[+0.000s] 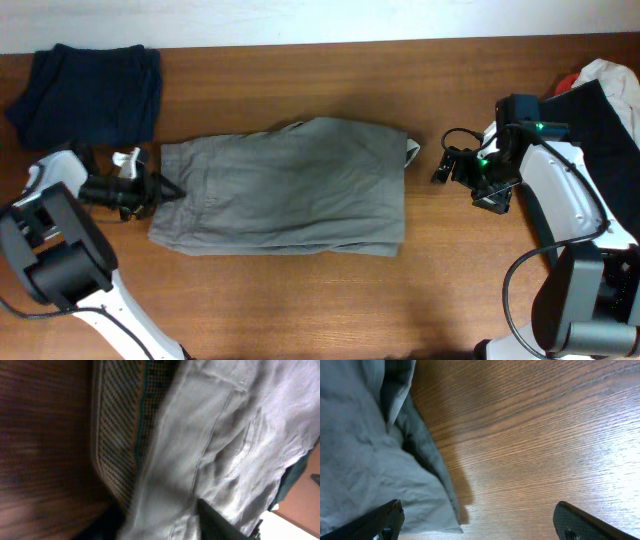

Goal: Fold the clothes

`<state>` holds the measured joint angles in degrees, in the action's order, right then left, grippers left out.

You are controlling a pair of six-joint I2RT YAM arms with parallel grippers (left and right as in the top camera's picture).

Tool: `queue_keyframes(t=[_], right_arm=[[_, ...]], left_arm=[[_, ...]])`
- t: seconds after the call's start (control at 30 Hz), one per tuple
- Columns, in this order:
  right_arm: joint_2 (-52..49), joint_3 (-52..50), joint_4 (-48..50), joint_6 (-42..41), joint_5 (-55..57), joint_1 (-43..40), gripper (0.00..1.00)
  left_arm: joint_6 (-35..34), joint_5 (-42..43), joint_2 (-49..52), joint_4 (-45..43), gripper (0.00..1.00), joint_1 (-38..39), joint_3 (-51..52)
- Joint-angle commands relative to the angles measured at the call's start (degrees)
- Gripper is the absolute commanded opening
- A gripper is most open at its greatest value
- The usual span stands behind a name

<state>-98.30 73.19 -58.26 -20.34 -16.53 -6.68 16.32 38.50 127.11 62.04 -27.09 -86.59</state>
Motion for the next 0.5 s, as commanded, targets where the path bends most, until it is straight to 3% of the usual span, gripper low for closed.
queue_keyframes(t=[0.0,0.13,0.33,0.47], right_arm=[[0.17,0.22,0.07,0.35,0.68,-0.48,0.99],[0.17,0.22,0.07,0.35,0.68,-0.48,0.99],[0.17,0.22,0.07,0.35,0.68,-0.48,0.99],[0.17,0.22,0.07,0.35,0.68,-0.48,0.99]], left_arm=[[-5.51,-10.47,3.91,0.07,0.01,3.43,1.38],[-12.22,-10.95,3.91,6.75,0.01,1.31,-7.06],[-12.24,-14.84,3.48,34.69,0.01,3.19,-45.05],[-14.43,-16.48,-3.13,34.69,0.00,11.28,-52.33]])
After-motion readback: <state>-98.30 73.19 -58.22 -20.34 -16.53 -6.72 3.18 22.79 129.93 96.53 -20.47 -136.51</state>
